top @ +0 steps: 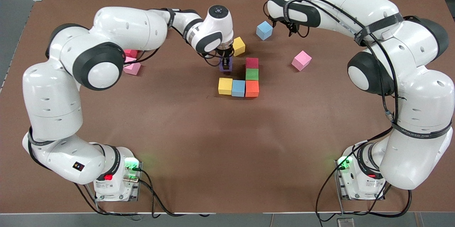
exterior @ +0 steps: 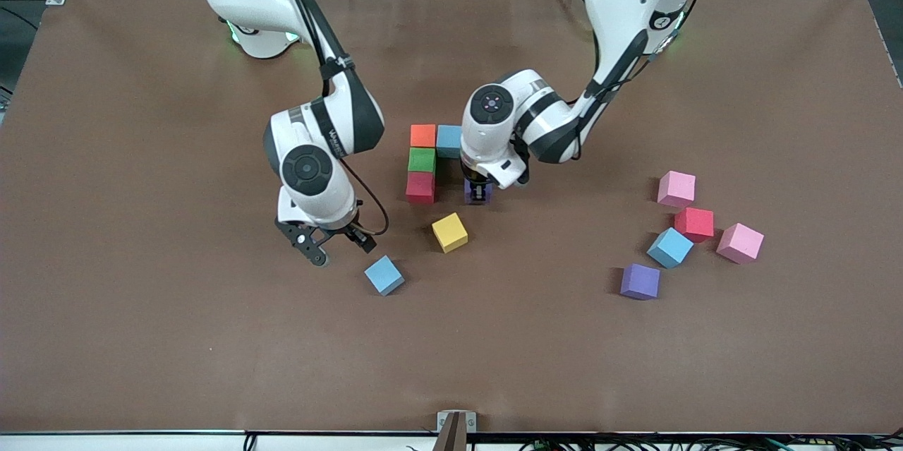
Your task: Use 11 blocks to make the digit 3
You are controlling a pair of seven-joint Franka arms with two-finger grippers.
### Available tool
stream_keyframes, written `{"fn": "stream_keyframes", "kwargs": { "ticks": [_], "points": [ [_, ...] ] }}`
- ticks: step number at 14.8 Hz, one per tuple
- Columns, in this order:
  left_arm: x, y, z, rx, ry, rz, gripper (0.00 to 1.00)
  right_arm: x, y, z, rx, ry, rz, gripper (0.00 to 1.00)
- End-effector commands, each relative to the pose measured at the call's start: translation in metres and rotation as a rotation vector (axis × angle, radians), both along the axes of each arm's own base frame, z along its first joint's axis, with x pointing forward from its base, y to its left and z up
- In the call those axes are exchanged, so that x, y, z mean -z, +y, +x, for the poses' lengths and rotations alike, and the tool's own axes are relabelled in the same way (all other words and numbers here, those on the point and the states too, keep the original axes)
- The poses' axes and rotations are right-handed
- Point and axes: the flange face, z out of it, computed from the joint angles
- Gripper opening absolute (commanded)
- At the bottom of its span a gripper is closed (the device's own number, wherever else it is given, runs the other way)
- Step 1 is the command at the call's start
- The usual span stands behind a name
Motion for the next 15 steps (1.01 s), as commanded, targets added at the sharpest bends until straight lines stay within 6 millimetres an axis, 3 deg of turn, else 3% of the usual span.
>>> {"fn": "stream_keyframes", "kwargs": {
  "ticks": [1, 5, 8, 10, 12, 15],
  "points": [
    [0.008, -0.024, 0.01, -0.051, -0.011, -0.024, 0.56, -0.012, -0.013, -0.003, -0.085, 0.057, 0.021, 1.0],
    [0.018, -0.045, 0.008, -0.048, -0.01, -0.04, 0.56, -0.019, -0.011, -0.001, 0.197, 0.027, 0.039, 1.0],
    [0.025, -0.047, 0.006, -0.046, -0.003, -0.036, 0.56, -0.021, -0.014, 0.003, 0.366, 0.014, 0.052, 1.0],
    [0.024, -0.051, 0.006, -0.044, -0.006, -0.042, 0.56, -0.04, -0.027, 0.019, 0.476, 0.026, 0.16, 1.0],
    [0.022, -0.051, 0.007, -0.046, -0.007, -0.045, 0.56, -0.038, -0.034, 0.023, 0.495, 0.028, 0.167, 1.0],
    [0.027, -0.055, 0.006, -0.04, -0.007, -0.046, 0.56, -0.045, -0.025, 0.023, 0.442, -0.01, 0.121, 1.0]
  ]
}}
